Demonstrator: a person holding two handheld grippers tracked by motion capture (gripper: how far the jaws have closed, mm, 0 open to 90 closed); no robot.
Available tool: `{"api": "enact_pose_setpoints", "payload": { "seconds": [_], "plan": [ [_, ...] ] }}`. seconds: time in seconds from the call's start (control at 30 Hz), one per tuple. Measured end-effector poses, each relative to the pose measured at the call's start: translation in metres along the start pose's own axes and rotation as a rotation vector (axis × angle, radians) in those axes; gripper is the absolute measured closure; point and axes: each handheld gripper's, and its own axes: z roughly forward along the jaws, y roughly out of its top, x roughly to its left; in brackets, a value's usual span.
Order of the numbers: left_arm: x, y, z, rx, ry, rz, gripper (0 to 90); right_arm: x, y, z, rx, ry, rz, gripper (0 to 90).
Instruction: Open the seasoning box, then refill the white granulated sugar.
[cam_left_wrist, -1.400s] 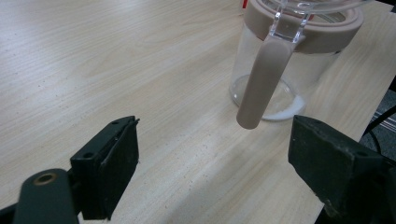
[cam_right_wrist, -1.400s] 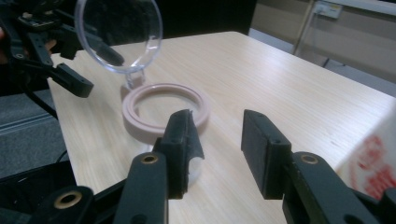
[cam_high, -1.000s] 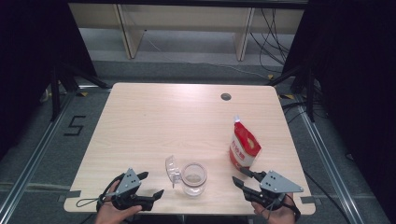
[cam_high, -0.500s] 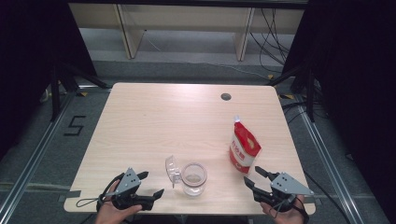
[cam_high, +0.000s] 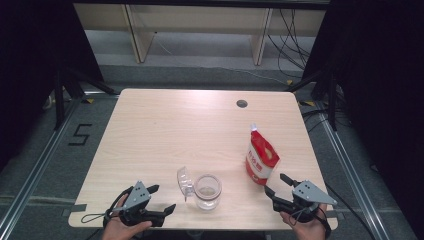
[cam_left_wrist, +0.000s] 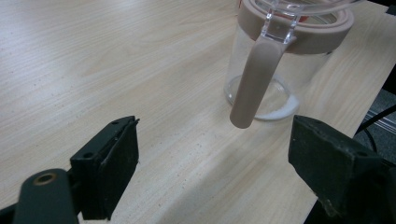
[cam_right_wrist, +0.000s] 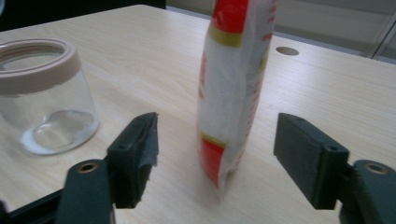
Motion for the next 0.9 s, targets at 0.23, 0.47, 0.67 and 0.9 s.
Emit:
{"api": "enact_pose_setpoints", "payload": {
  "seconds": [0.23, 0.47, 0.67, 0.9],
  "plan": [
    [0.0, 0.0, -0.001, -0.01, 0.005, 0.007, 15.6, -0.005, 0.001, 0.012, 0.021, 0.001, 0.014, 28.3],
    [-0.001, 0.0, 0.0, -0.018, -0.01, 0.007, 15.6, -0.007, 0.001, 0.021, 0.019, -0.016, 0.017, 25.5],
    [-0.001, 0.0, 0.001, -0.01, -0.008, 0.004, 15.6, -0.011, 0.001, 0.031, 0.009, -0.002, 0.008, 25.8],
    [0.0, 0.001, 0.004, -0.008, -0.014, 0.005, 15.6, -0.014, 0.001, 0.04, 0.005, -0.006, -0.004, 26.5]
  ]
}}
